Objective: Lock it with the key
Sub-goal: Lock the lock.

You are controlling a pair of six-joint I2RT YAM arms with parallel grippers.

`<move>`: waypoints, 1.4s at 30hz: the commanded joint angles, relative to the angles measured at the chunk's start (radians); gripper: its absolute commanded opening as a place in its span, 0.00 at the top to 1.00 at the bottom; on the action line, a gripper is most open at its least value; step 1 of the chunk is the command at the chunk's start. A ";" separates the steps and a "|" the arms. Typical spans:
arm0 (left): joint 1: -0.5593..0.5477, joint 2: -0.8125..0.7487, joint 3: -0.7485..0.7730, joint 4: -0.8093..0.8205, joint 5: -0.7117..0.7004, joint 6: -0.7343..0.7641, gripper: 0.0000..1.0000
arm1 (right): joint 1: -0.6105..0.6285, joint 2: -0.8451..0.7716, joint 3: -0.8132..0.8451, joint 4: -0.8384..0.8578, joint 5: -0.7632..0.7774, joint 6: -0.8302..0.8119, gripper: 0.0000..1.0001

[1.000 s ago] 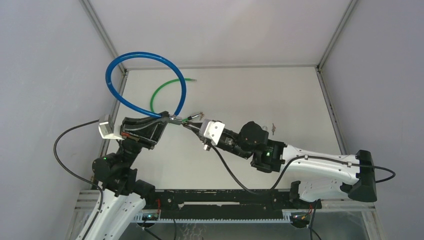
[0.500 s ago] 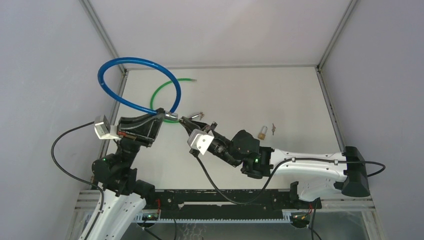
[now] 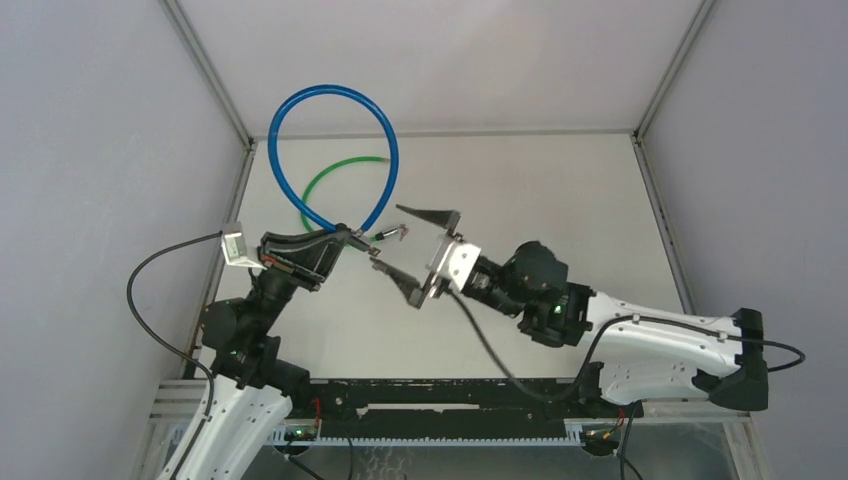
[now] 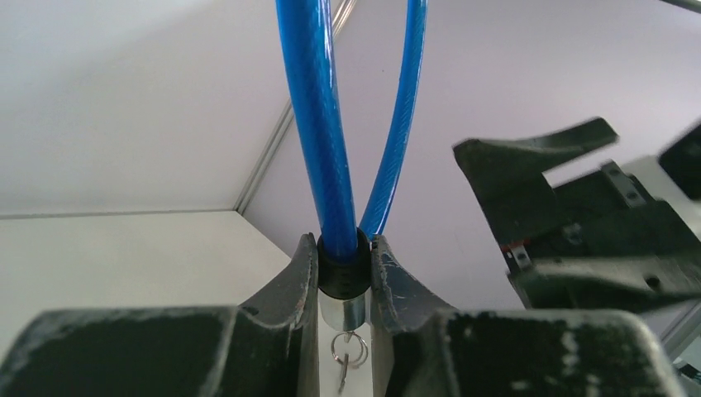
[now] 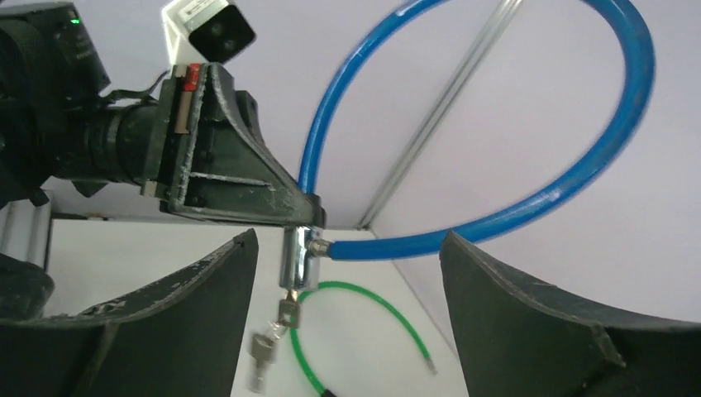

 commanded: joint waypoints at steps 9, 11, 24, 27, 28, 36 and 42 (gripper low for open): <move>0.008 -0.032 -0.027 0.131 0.050 0.159 1.00 | -0.298 -0.062 0.054 -0.054 -0.288 0.840 0.01; 0.007 -0.034 -0.029 0.131 0.056 0.159 1.00 | -0.302 -0.047 0.055 -0.009 -0.277 0.896 0.01; 0.007 -0.044 -0.035 0.130 0.069 0.141 1.00 | -0.317 0.091 0.110 0.146 -0.308 0.997 0.49; 0.008 -0.049 -0.040 0.107 0.077 0.141 1.00 | -0.320 0.082 0.109 0.150 -0.311 0.983 0.87; 0.008 -0.052 -0.045 0.092 0.078 0.143 1.00 | -0.324 0.074 0.110 0.145 -0.305 0.977 0.95; 0.009 -0.063 -0.079 0.053 0.088 0.179 1.00 | -0.356 -0.012 0.109 0.125 -0.284 0.940 1.00; 0.009 -0.063 -0.086 0.015 0.103 0.223 1.00 | -0.359 -0.051 0.110 0.145 -0.278 0.914 1.00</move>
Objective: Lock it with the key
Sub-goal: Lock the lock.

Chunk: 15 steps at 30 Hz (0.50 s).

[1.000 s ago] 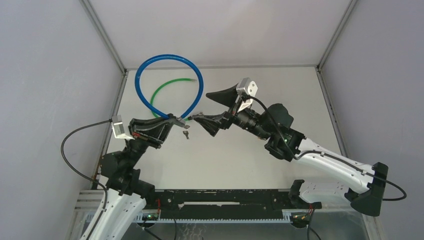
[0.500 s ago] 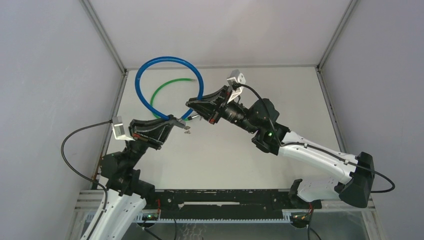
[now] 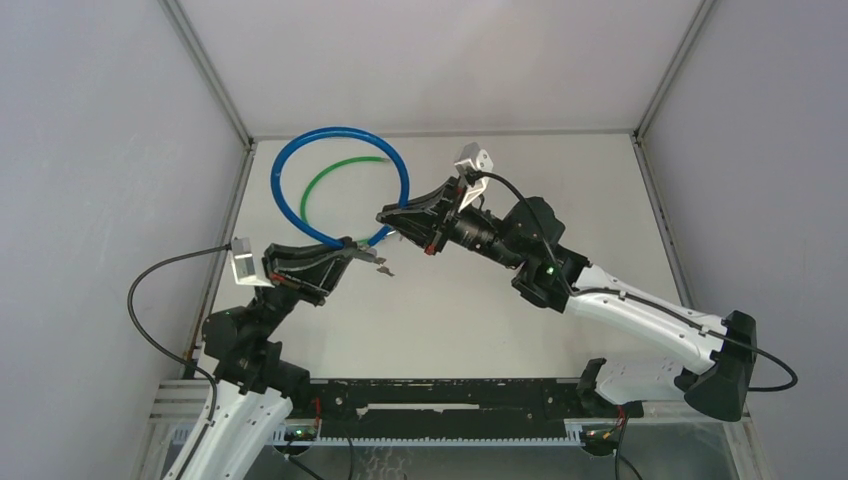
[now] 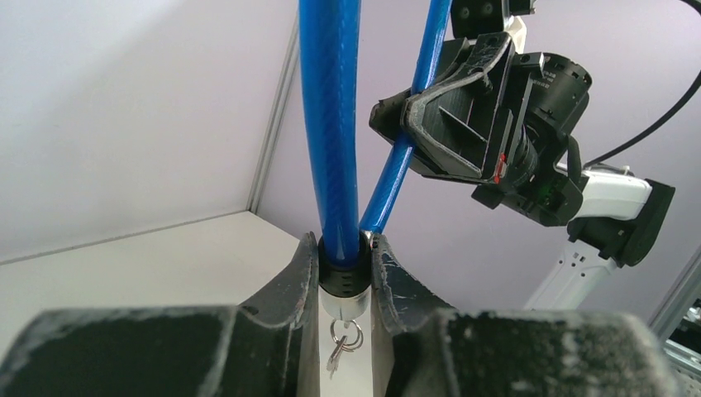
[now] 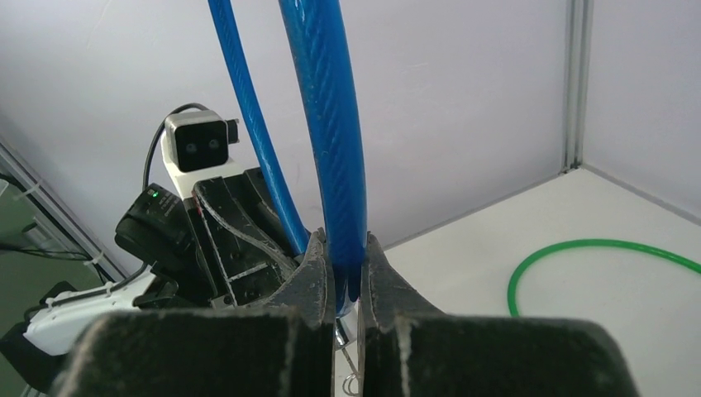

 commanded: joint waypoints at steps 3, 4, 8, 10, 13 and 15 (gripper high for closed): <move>0.010 -0.008 -0.036 -0.054 0.001 0.118 1.00 | -0.033 -0.132 0.043 0.167 0.056 -0.042 1.00; 0.010 -0.008 -0.039 -0.061 -0.001 0.133 1.00 | -0.033 -0.139 0.043 0.168 0.055 -0.044 1.00; 0.010 -0.007 -0.051 -0.070 0.008 0.141 1.00 | -0.035 -0.152 0.032 0.192 0.056 -0.039 1.00; 0.010 -0.006 -0.053 -0.063 0.025 0.133 1.00 | -0.038 -0.163 0.023 0.205 0.065 -0.034 1.00; 0.010 -0.010 -0.053 -0.070 0.024 0.132 1.00 | -0.044 -0.175 0.018 0.208 0.071 -0.035 1.00; 0.010 -0.011 -0.047 -0.060 0.021 0.123 1.00 | -0.045 -0.168 0.019 0.214 0.040 -0.042 1.00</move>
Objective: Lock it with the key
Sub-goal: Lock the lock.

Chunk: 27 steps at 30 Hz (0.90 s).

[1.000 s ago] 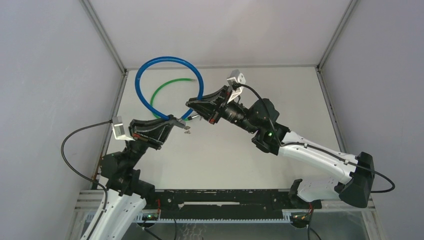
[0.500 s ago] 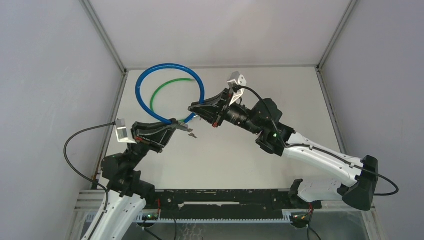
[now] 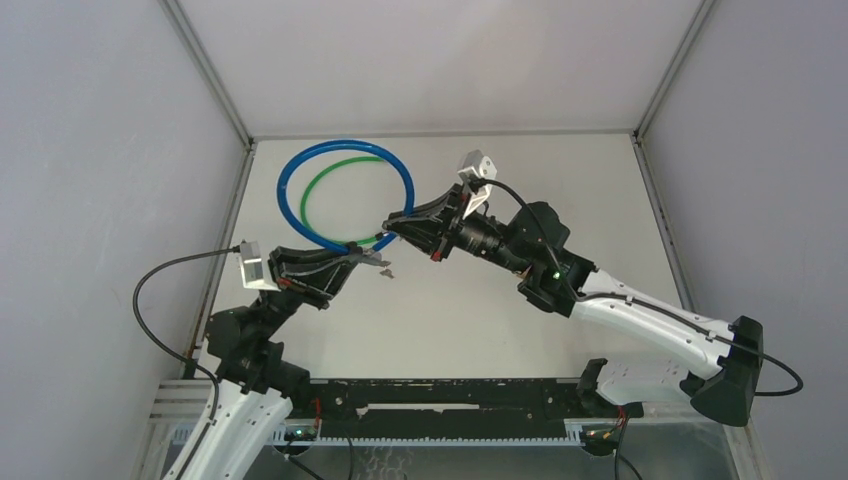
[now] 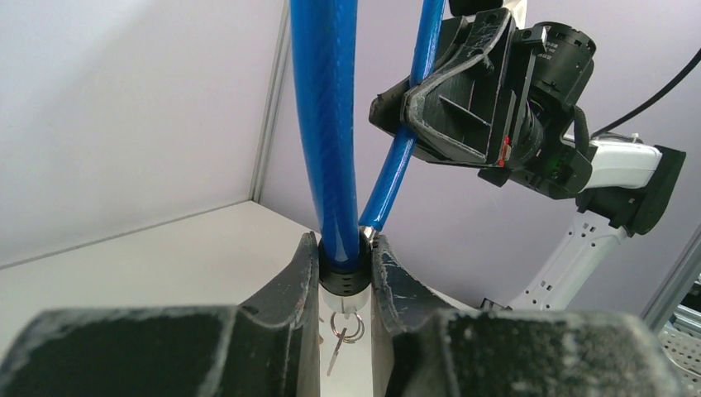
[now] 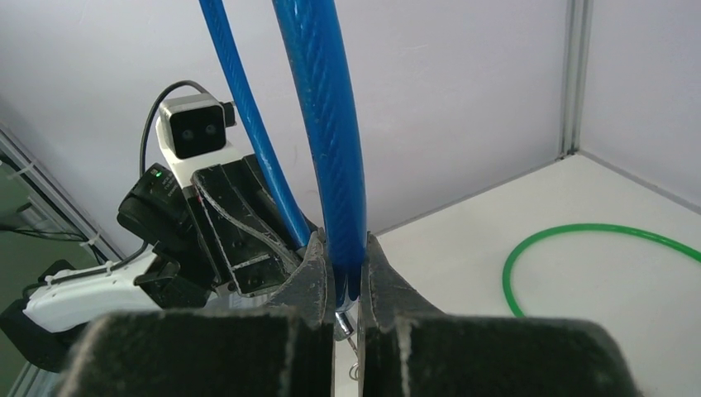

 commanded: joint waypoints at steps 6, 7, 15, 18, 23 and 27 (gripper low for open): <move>0.015 0.002 0.026 0.036 -0.041 -0.004 1.00 | -0.045 -0.101 0.058 0.139 -0.117 -0.097 0.19; 0.015 0.001 0.038 0.046 -0.040 -0.011 1.00 | -0.045 -0.106 0.058 0.088 -0.135 -0.119 0.12; 0.015 -0.007 0.053 0.082 -0.034 -0.065 1.00 | -0.123 -0.160 -0.024 -0.195 -0.492 -0.219 0.07; 0.015 -0.008 0.047 0.088 -0.043 -0.074 1.00 | -0.111 -0.160 -0.098 -0.124 -0.420 -0.202 0.10; 0.015 -0.006 0.044 0.099 -0.041 -0.086 1.00 | -0.094 -0.028 -0.111 0.054 -0.407 -0.098 0.25; 0.014 -0.016 0.048 0.094 -0.043 -0.088 1.00 | -0.088 0.054 -0.106 0.161 -0.432 -0.042 0.38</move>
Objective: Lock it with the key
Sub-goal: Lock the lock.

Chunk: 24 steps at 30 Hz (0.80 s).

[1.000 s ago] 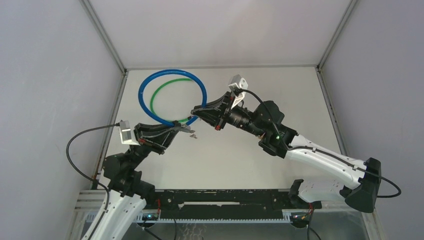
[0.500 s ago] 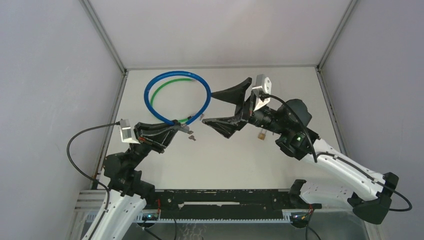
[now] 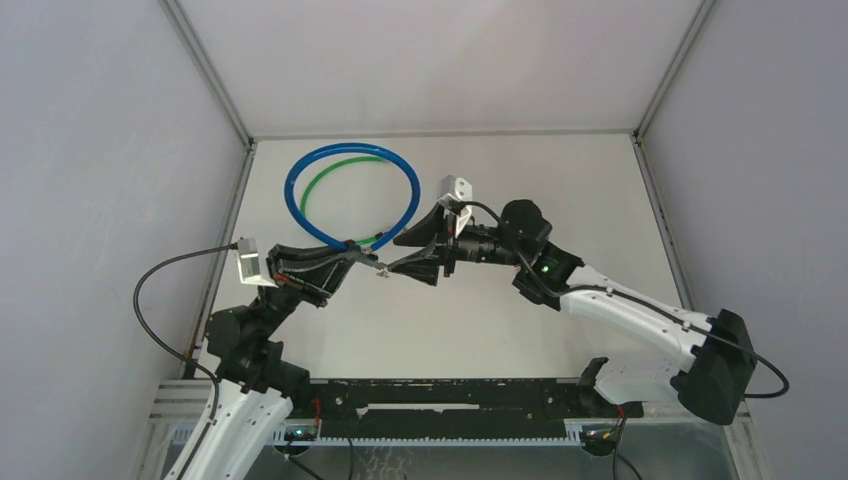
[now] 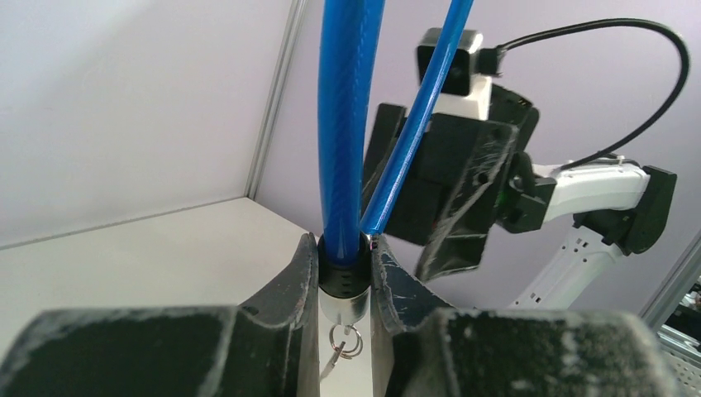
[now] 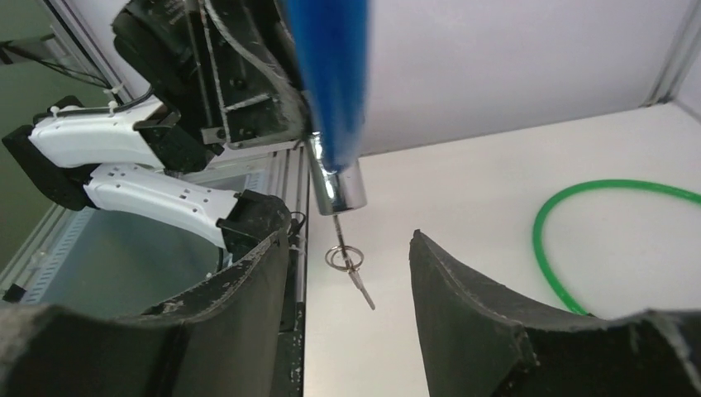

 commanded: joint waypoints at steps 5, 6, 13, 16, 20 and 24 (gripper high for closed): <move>0.005 -0.019 0.039 0.096 -0.040 -0.026 1.00 | 0.057 0.105 0.045 0.126 -0.040 0.034 0.43; 0.006 -0.018 0.038 0.098 -0.041 -0.027 1.00 | 0.060 0.112 0.045 0.126 -0.045 0.034 0.48; 0.006 -0.008 0.036 0.109 -0.036 -0.031 1.00 | 0.061 0.140 0.045 0.159 -0.035 0.055 0.73; 0.007 -0.011 0.035 0.106 -0.036 -0.031 1.00 | 0.062 0.148 0.045 0.174 -0.028 0.059 0.75; 0.007 -0.012 0.033 0.103 -0.032 -0.034 1.00 | 0.061 0.152 0.062 0.155 -0.033 0.053 0.71; 0.007 -0.011 0.031 0.102 -0.035 -0.036 1.00 | 0.063 0.146 0.070 0.148 -0.030 0.040 0.60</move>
